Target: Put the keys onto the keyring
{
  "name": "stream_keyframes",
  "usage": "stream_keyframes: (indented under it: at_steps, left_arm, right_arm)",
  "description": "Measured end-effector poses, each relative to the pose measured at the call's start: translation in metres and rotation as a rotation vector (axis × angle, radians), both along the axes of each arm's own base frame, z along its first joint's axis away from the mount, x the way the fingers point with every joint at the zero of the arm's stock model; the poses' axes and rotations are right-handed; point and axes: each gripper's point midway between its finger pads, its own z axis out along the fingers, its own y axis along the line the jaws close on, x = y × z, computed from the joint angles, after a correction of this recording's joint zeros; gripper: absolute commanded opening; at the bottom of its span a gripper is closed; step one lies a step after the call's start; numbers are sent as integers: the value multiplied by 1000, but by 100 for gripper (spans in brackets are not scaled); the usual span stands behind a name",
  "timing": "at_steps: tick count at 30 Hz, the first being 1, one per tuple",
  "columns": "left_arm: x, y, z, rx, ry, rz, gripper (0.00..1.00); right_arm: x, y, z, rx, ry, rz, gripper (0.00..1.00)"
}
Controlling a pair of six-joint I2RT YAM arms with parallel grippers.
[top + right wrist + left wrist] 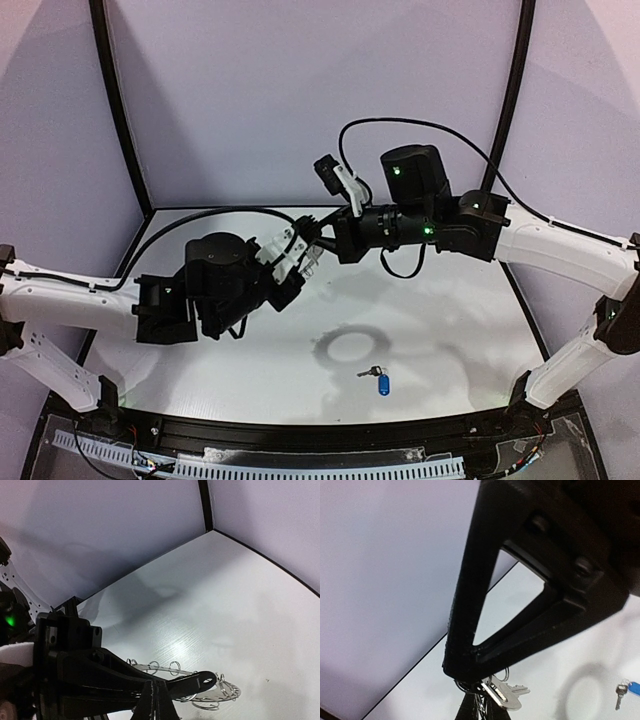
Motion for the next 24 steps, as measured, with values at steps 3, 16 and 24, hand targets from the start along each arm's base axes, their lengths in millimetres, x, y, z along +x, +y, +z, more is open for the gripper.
stream_keyframes:
  at_steps: [3, 16, 24]
  left_arm:
    - [-6, 3, -4, 9, 6, -41, 1]
    - [-8, 11, -26, 88, 41, -75, 1]
    - [-13, 5, -19, 39, 126, -94, 1]
  right_arm:
    - [-2, 2, -5, -29, 15, -1, 0]
    - [0, 15, -28, -119, 72, 23, 0]
    - [-6, 11, -18, -78, 68, 105, 0]
